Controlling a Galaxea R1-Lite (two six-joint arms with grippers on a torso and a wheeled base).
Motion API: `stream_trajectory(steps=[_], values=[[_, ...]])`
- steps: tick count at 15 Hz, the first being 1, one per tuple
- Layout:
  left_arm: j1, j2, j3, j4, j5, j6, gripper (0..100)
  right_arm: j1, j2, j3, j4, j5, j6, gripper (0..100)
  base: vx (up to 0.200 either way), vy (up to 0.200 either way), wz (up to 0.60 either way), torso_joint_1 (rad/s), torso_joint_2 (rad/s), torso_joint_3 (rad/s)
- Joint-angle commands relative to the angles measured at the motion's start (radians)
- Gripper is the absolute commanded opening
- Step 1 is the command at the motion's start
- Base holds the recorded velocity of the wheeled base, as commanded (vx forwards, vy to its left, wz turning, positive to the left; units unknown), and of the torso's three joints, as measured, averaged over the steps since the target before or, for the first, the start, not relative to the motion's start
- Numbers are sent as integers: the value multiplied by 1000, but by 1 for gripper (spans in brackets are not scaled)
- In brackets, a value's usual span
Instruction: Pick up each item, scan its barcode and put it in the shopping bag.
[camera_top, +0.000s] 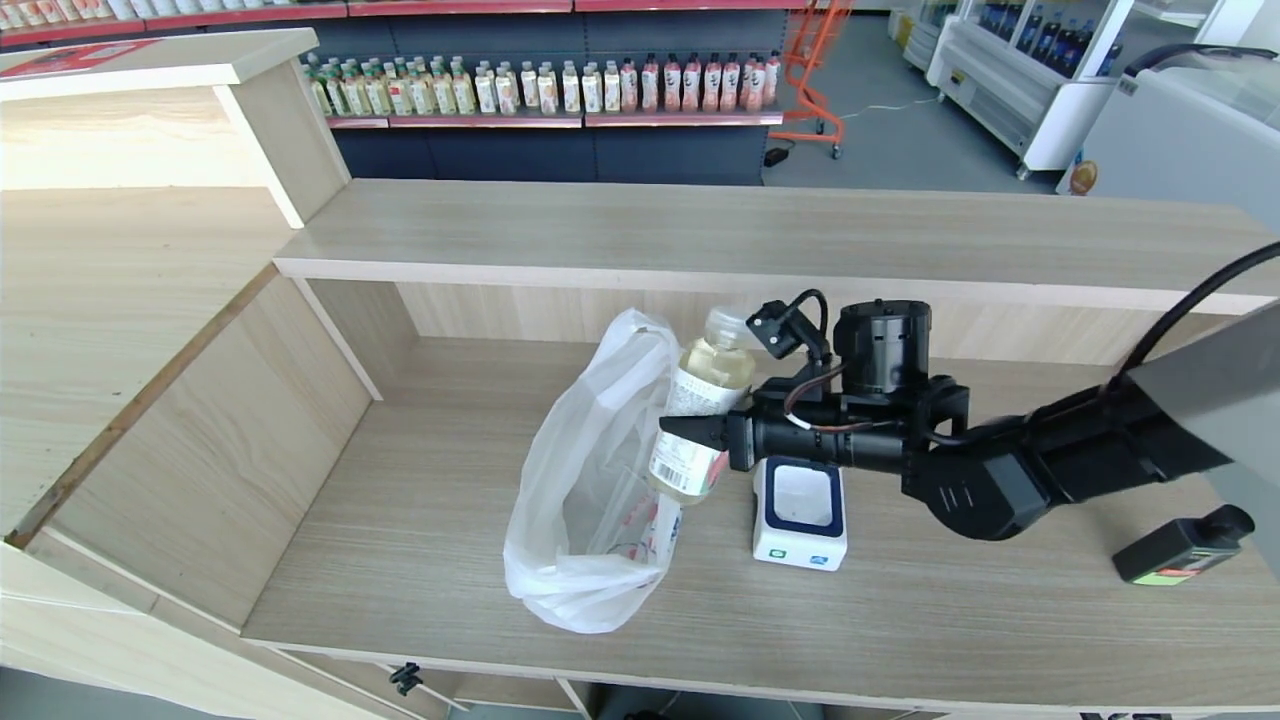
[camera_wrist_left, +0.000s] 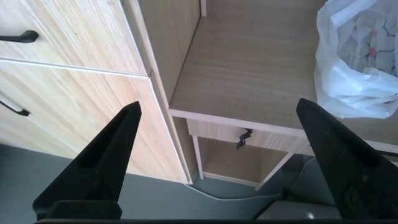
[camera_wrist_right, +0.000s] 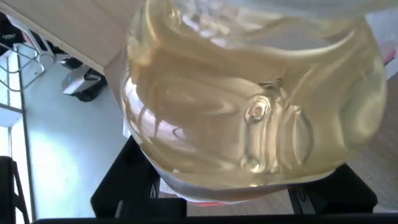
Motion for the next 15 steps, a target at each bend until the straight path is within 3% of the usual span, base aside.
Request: stream_trajectory(steps=[1,6,9,12,15], values=[[0,0,0,0,-1,1,100,36,133,-44,-10,1,-96,0,0,0,0,0,0,0],[0,0,0,0,1,1,100,100,295,-179,-74,-1,-254,0,0,0,0,0,0,0],[0,0,0,0,1,1,100,128,381,-259,-154,-30,-277,0,0,0,0,0,0,0],[0,0,0,0,1,0,100,123,418,-260,-172,-50,-412,0,0,0,0,0,0,0],[0,0,0,0,1,0,100,117,449,-242,-280,-52,-438,0,0,0,0,0,0,0]])
